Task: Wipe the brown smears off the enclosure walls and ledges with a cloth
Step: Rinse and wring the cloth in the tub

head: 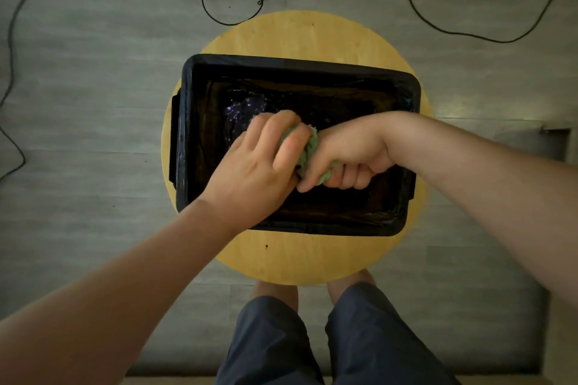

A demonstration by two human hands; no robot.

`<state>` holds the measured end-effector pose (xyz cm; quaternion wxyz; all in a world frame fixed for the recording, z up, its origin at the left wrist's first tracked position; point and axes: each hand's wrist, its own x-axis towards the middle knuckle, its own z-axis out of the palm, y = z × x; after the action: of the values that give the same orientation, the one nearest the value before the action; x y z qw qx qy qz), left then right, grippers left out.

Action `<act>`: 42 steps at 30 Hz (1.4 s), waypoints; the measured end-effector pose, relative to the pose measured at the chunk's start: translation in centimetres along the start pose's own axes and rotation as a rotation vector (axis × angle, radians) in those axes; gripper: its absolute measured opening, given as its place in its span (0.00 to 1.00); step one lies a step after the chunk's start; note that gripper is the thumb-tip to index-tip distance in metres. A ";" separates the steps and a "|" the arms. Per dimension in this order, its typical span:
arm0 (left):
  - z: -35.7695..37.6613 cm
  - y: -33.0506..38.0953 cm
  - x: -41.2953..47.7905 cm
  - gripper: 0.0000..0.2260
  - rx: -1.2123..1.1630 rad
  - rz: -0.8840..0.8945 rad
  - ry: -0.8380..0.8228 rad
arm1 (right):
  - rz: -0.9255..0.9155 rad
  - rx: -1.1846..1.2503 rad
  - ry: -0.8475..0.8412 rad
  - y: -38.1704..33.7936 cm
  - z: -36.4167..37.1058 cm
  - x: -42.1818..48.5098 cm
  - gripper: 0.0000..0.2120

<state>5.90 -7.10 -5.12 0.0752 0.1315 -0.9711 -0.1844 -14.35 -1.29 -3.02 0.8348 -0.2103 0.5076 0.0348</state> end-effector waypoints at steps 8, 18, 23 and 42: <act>-0.2 -1.5 0.8 0.30 0.147 0.061 -0.225 | 0.086 0.205 -0.076 -0.4 1.2 0.1 0.16; -1.9 -2.3 4.6 0.04 -0.003 -0.291 -0.518 | -0.100 -0.897 0.817 -3.2 3.2 0.9 0.10; -1.4 -2.1 5.1 0.09 -0.237 -0.399 -0.708 | -0.240 -1.177 0.914 -2.2 3.1 0.6 0.02; -7.7 2.6 7.7 0.11 -1.035 -0.944 -0.956 | -0.344 -1.483 1.042 -1.5 3.4 -5.9 0.07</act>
<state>-0.50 -9.58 3.67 -0.3778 0.3800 -0.5348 -0.6534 -14.00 -0.40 3.87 0.1460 -0.7530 0.6289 0.1273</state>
